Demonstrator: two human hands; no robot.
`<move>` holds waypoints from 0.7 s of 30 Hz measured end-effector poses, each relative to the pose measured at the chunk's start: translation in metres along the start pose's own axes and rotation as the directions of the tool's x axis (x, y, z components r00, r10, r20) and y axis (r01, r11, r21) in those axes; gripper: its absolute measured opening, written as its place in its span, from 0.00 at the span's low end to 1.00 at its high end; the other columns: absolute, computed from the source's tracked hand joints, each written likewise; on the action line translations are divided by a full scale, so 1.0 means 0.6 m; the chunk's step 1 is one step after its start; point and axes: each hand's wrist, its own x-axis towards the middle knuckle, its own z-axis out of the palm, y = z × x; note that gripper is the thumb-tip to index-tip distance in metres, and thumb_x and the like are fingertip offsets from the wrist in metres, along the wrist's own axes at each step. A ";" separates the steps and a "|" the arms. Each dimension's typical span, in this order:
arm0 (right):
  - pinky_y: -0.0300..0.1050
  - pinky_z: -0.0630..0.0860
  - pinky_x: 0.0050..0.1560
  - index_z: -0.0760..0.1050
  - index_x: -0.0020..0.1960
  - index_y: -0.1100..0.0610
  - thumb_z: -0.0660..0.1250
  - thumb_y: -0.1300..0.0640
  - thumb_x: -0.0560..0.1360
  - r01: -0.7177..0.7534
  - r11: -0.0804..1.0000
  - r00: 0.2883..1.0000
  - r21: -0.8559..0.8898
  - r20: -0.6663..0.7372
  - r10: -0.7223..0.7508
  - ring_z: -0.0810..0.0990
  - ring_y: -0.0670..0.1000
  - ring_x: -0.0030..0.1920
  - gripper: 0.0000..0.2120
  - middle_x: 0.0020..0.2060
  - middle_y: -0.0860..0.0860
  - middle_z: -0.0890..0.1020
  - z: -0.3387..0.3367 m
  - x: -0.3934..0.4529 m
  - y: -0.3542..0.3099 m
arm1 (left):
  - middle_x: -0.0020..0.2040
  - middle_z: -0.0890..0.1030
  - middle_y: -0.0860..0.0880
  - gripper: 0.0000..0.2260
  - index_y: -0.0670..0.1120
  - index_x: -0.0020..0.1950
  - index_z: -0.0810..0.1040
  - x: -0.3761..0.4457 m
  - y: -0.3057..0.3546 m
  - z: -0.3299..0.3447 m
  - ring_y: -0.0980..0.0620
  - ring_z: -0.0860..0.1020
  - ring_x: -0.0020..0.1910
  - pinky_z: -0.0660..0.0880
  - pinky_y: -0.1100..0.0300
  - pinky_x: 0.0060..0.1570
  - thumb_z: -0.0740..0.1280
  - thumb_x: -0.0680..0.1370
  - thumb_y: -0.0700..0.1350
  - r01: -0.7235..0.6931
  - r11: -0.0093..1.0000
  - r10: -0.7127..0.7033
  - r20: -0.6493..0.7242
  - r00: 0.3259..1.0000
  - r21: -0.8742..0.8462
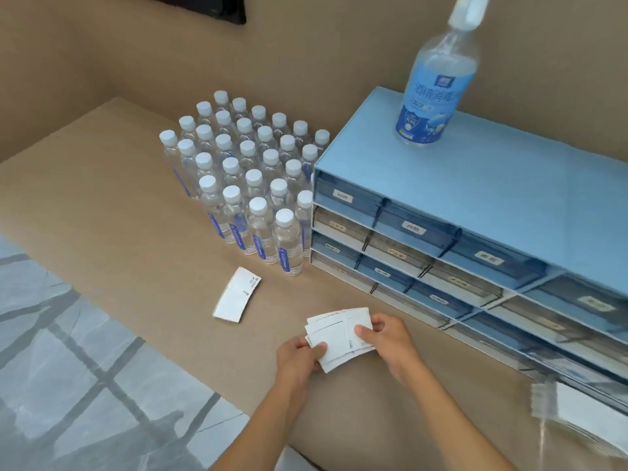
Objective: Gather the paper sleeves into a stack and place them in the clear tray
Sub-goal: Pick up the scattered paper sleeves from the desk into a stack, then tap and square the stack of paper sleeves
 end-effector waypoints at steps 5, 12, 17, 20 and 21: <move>0.32 0.78 0.37 0.81 0.46 0.57 0.72 0.64 0.73 0.040 0.984 0.985 0.174 -0.172 -0.009 0.86 0.45 0.39 0.05 0.42 0.50 0.88 -0.079 -0.062 0.060 | 0.46 0.87 0.40 0.08 0.37 0.49 0.80 -0.013 -0.015 0.068 0.42 0.86 0.45 0.82 0.49 0.50 0.73 0.71 0.32 -0.121 0.972 0.077 0.217 0.973 0.199; 0.32 0.79 0.42 0.81 0.51 0.54 0.69 0.73 0.70 0.102 0.947 0.945 0.304 -0.326 0.003 0.86 0.43 0.45 0.17 0.46 0.49 0.88 -0.134 -0.137 0.158 | 0.38 0.87 0.48 0.11 0.45 0.47 0.84 -0.040 -0.054 0.140 0.52 0.83 0.35 0.79 0.63 0.35 0.73 0.70 0.31 -0.333 0.866 0.148 0.444 0.884 0.372; 0.35 0.79 0.47 0.81 0.49 0.56 0.70 0.70 0.70 0.154 0.953 0.903 0.262 -0.430 -0.027 0.84 0.45 0.44 0.13 0.45 0.50 0.87 -0.137 -0.155 0.207 | 0.36 0.84 0.48 0.11 0.46 0.47 0.84 -0.050 -0.077 0.152 0.53 0.80 0.35 0.78 0.62 0.36 0.74 0.70 0.32 -0.408 0.824 0.176 0.508 0.844 0.393; 0.36 0.79 0.49 0.81 0.49 0.55 0.70 0.69 0.70 0.177 0.957 0.887 0.228 -0.458 -0.055 0.85 0.45 0.45 0.12 0.44 0.48 0.87 -0.129 -0.156 0.225 | 0.29 0.78 0.56 0.12 0.47 0.46 0.82 -0.048 -0.090 0.151 0.61 0.76 0.29 0.73 0.71 0.31 0.74 0.70 0.32 -0.433 0.804 0.204 0.495 0.845 0.408; 0.38 0.79 0.50 0.81 0.50 0.55 0.70 0.69 0.70 0.178 0.959 0.885 0.222 -0.463 -0.058 0.85 0.45 0.46 0.13 0.44 0.48 0.87 -0.126 -0.155 0.230 | 0.29 0.75 0.55 0.11 0.47 0.47 0.81 -0.046 -0.095 0.150 0.61 0.74 0.28 0.72 0.72 0.30 0.75 0.70 0.33 -0.436 0.796 0.212 0.482 0.850 0.419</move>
